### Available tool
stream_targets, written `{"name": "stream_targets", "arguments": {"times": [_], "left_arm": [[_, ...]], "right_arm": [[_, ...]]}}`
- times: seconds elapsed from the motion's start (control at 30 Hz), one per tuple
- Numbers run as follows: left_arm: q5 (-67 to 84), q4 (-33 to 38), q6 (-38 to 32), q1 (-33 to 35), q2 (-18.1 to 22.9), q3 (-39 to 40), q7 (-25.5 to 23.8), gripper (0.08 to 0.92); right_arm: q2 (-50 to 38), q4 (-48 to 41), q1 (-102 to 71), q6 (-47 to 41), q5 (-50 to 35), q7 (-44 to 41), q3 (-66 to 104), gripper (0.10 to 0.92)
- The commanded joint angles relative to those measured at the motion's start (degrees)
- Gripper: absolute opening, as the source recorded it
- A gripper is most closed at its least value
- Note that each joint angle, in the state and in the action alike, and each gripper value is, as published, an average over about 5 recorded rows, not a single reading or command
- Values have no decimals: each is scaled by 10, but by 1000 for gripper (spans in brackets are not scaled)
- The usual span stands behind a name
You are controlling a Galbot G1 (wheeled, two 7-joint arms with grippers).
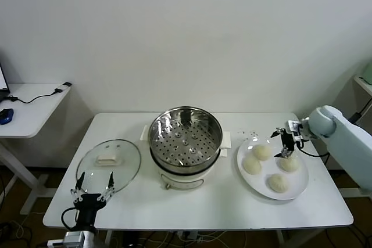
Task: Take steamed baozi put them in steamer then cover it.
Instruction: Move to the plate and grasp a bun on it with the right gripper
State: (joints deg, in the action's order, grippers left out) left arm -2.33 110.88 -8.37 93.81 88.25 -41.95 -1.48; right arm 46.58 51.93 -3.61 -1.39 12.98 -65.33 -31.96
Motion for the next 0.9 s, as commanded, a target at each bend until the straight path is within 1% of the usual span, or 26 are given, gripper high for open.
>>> {"name": "stream_targets", "arguments": {"times": [0.03, 0.43, 0.73, 0.8, 0.9], "left_arm": [[-1, -2, 1, -1, 3, -1, 0, 823], [-1, -13, 0, -5, 1, -3, 0, 823], [-1, -17, -1, -3, 0, -7, 0, 823], [-1, -17, -1, -2, 0, -7, 1, 823], [-2, -18, -1, -2, 0, -6, 1, 823]], "right_arm": [[89, -130, 82, 16, 30, -40, -96, 823], [133, -184, 58, 31, 54, -30, -58, 823], [147, -193, 49, 32, 55, -29, -50, 822], [147, -194, 49, 34, 56, -30, -48, 814], [147, -195, 49, 35, 56, -31, -48, 774]]}}
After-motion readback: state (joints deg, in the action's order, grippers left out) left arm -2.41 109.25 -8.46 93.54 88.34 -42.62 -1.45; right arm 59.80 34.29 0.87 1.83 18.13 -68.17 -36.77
